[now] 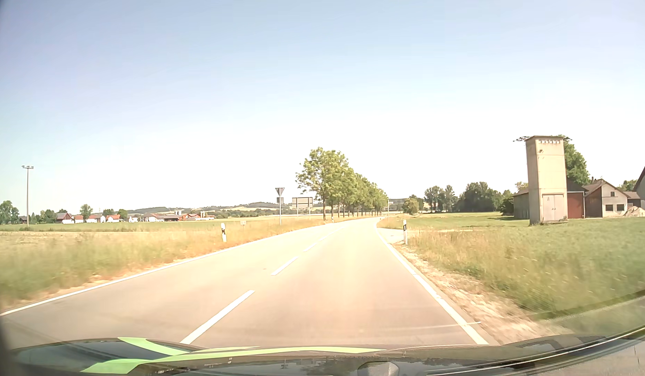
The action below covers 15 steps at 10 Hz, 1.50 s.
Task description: Follow the waypoints while adhering to traffic rules and regulations
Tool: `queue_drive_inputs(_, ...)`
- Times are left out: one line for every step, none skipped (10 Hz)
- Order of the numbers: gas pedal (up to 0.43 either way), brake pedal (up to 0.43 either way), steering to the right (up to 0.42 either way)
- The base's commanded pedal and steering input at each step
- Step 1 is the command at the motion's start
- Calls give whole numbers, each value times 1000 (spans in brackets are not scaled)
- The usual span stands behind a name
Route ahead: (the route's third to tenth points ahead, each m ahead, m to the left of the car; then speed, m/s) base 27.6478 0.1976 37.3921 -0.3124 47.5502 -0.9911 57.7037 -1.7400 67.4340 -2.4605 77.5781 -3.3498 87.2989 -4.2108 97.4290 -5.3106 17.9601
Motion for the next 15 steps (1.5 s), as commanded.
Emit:
queue_drive_inputs(228, 0, -1)
queue_drive_inputs(228, 0, 0)
queue_drive_inputs(228, 0, 1)
queue_drive_inputs(228, 0, 1)
queue_drive_inputs(228, 0, 1)
queue_drive_inputs(228, 0, 1)
queue_drive_inputs(228, 0, 2)
queue_drive_inputs(228, 0, 3)
queue_drive_inputs(228, 0, 5)
queue_drive_inputs(228, 0, 6)
queue_drive_inputs(228, 0, 7)
queue_drive_inputs(228, 0, 8)
queue_drive_inputs(228, 0, 8)
queue_drive_inputs(228, 0, 11)
queue_drive_inputs(228, 0, 14)
